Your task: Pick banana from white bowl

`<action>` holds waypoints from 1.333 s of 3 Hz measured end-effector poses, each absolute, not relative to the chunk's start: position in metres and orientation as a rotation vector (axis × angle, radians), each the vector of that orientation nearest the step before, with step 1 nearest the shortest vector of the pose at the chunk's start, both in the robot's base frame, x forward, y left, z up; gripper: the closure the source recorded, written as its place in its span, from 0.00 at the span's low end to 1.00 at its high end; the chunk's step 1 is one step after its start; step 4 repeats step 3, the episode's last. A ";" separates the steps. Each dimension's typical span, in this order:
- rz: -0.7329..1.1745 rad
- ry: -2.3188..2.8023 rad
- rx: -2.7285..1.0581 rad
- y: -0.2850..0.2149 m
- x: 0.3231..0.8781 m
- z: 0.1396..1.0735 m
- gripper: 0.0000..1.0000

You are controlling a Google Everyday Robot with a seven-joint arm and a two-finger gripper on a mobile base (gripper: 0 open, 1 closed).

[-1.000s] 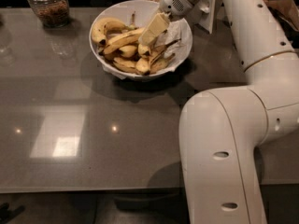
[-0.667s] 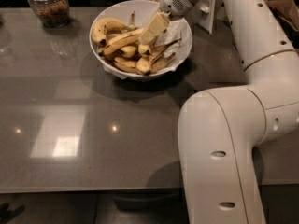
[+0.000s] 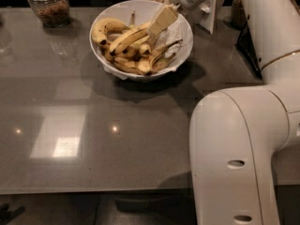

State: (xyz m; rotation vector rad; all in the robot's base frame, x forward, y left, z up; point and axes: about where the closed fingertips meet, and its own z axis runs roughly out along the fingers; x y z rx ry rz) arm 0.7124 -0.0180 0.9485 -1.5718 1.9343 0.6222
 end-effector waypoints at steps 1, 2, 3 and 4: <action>0.621 1.891 -1.554 -0.031 0.700 0.968 1.00; 0.626 1.816 -1.523 -0.052 0.677 0.991 1.00; 0.642 1.722 -1.520 -0.076 0.636 1.010 1.00; 0.642 1.722 -1.520 -0.076 0.636 1.010 1.00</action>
Offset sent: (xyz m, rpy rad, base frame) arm -0.0977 -0.0654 0.0582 0.1559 -0.1503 0.0081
